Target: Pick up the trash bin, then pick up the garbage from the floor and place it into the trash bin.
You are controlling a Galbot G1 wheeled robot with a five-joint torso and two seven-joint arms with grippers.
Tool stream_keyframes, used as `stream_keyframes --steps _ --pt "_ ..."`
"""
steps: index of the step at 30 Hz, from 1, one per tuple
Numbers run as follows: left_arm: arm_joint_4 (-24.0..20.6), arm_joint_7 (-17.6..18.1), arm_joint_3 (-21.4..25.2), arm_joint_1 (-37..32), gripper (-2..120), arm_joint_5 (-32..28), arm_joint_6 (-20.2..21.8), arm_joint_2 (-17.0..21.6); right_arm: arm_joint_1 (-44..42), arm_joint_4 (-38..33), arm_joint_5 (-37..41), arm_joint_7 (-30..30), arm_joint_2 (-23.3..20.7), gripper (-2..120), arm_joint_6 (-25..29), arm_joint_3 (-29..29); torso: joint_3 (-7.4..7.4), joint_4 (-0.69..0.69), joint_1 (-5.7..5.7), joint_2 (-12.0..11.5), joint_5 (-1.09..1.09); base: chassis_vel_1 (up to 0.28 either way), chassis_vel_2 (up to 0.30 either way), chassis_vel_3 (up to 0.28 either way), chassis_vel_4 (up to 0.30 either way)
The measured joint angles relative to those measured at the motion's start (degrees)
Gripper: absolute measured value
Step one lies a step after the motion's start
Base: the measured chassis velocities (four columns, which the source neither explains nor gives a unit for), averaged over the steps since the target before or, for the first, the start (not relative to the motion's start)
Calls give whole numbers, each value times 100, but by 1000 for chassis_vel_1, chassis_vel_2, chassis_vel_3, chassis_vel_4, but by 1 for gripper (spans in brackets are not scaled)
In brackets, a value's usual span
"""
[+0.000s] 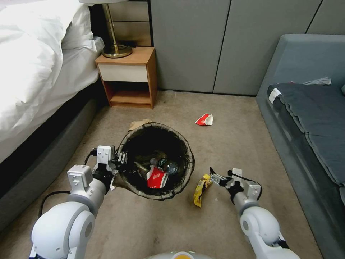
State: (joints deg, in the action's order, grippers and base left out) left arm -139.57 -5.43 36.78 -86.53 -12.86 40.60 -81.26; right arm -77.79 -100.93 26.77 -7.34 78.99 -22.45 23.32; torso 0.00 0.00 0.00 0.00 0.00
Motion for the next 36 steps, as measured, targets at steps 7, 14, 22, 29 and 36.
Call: stream_keyframes --steps 7,14,22,29,36 --pt "0 17 37 65 3 -26 33 2 446 794 157 -153 203 100 -86 -204 0 0 0 0 0 0 0 0 0" --pt "0 48 37 96 3 -68 47 -1 934 1689 100 -444 527 100 -77 -366 0 0 0 0 0 0 0 0 0" --pt "20 54 40 116 3 -110 50 21 1287 2408 -41 -613 945 100 7 -364 0 0 0 0 0 0 0 0 0" --pt "62 55 35 145 3 -124 53 32 1447 2872 -248 -693 1187 100 115 -301 0 0 0 0 0 0 0 0 0" --pt "69 54 44 152 3 -137 53 48 1604 3327 -472 -783 1317 100 220 -194 0 1 0 0 1 0 0 0 0"
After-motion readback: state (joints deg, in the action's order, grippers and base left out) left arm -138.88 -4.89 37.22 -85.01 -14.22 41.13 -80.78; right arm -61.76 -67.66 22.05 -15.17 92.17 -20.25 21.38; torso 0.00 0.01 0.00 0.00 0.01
